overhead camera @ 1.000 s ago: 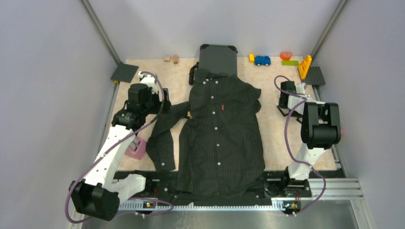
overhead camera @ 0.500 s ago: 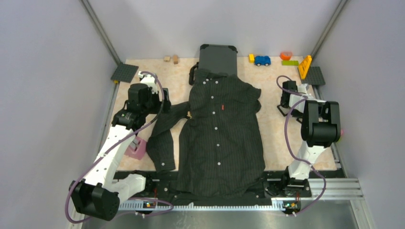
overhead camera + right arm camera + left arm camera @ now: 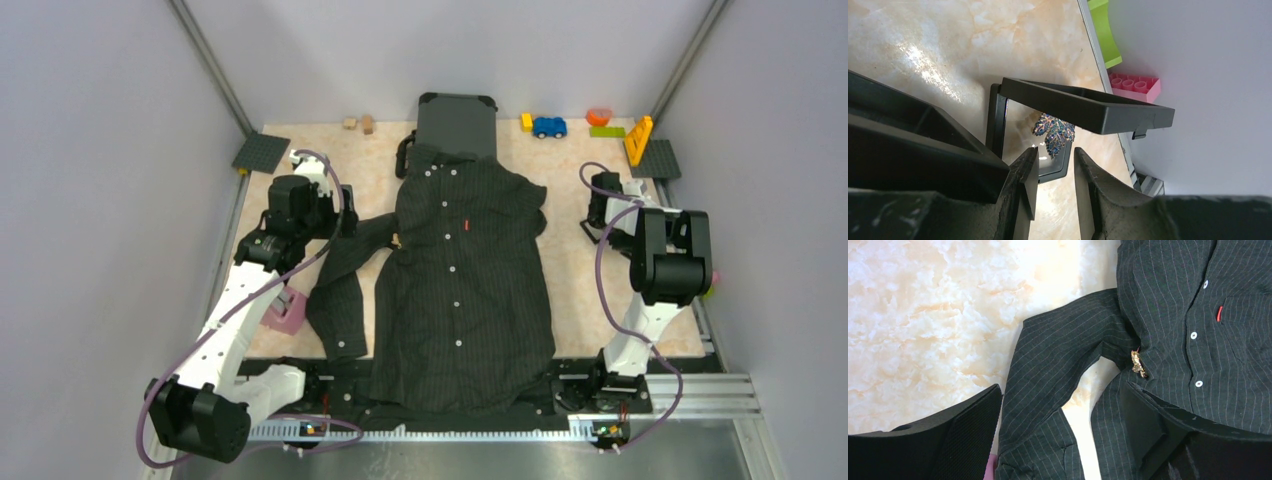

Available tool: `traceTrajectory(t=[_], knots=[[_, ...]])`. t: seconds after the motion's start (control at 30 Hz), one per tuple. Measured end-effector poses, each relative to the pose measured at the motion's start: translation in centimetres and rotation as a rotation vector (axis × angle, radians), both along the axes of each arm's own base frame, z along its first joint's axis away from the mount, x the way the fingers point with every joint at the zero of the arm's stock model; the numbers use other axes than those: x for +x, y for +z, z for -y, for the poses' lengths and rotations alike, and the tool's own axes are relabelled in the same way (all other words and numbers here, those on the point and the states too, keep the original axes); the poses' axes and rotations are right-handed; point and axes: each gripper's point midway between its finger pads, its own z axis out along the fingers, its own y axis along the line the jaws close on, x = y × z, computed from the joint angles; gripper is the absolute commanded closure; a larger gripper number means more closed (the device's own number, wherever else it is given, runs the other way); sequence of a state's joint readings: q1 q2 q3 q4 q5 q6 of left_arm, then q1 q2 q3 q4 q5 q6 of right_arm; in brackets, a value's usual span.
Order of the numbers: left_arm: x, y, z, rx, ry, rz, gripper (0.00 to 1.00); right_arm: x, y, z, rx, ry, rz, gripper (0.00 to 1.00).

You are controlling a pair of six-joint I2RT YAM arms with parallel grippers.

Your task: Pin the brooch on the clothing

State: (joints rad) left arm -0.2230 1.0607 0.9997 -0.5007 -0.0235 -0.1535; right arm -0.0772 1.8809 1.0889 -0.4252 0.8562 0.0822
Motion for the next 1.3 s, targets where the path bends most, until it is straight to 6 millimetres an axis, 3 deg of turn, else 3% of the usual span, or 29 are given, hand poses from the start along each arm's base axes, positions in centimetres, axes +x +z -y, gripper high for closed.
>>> traceTrajectory(t=[0.7,0.9,1.17,1.3], knots=[[0.0,0.0,0.0,0.000,0.000,0.000,0.08,-0.1,0.0,1.0,-0.009,-0.043,0.000,0.72],[0.0,0.0,0.0,0.000,0.000,0.000,0.08,-0.2,-0.1,1.2,-0.008,-0.049,-0.006,0.84],[0.0,0.0,0.0,0.000,0.000,0.001,0.08,-0.2,-0.2,1.2,-0.007,-0.053,-0.003,0.90],[-0.1,0.2,0.0,-0.001,0.000,0.005,0.08,-0.2,-0.1,1.2,-0.009,-0.058,0.003,1.00]])
